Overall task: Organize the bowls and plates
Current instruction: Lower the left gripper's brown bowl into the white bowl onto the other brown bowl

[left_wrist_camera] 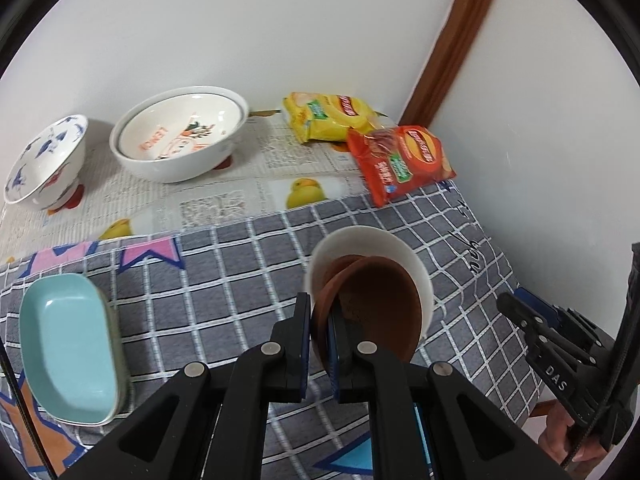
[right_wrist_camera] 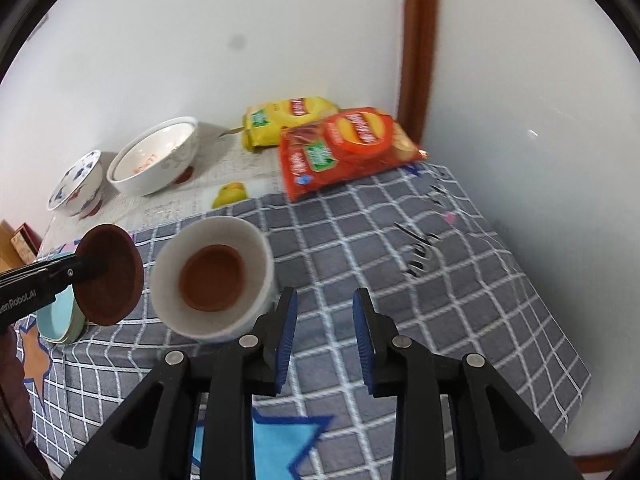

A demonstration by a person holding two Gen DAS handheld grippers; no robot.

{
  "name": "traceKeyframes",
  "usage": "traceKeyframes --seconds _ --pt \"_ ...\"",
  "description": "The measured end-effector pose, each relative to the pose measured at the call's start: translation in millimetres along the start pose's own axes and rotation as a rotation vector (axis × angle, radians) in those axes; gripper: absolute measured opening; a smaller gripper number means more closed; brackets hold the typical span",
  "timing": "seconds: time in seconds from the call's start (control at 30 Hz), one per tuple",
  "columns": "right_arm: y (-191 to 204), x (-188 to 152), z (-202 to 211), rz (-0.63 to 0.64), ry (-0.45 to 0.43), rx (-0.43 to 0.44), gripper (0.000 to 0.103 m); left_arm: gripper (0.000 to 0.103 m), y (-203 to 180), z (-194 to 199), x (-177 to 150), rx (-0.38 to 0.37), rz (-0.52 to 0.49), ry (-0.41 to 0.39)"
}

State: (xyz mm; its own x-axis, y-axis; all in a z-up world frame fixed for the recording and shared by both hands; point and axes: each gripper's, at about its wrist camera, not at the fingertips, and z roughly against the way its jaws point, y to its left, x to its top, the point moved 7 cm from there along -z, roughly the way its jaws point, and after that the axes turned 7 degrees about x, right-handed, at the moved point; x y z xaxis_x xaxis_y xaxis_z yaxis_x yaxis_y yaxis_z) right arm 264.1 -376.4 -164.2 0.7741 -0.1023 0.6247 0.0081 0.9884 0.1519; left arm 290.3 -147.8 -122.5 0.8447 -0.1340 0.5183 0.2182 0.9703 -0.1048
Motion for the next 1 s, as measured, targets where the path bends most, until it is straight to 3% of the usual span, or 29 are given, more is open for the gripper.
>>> traceKeyframes --seconds 0.43,1.0 --pt "-41 -17 -3 -0.065 0.012 -0.009 0.029 0.008 -27 -31 3 0.014 -0.019 0.049" --pt "-42 -27 -16 -0.074 0.045 0.014 0.030 0.008 -18 -64 10 0.025 0.023 0.081"
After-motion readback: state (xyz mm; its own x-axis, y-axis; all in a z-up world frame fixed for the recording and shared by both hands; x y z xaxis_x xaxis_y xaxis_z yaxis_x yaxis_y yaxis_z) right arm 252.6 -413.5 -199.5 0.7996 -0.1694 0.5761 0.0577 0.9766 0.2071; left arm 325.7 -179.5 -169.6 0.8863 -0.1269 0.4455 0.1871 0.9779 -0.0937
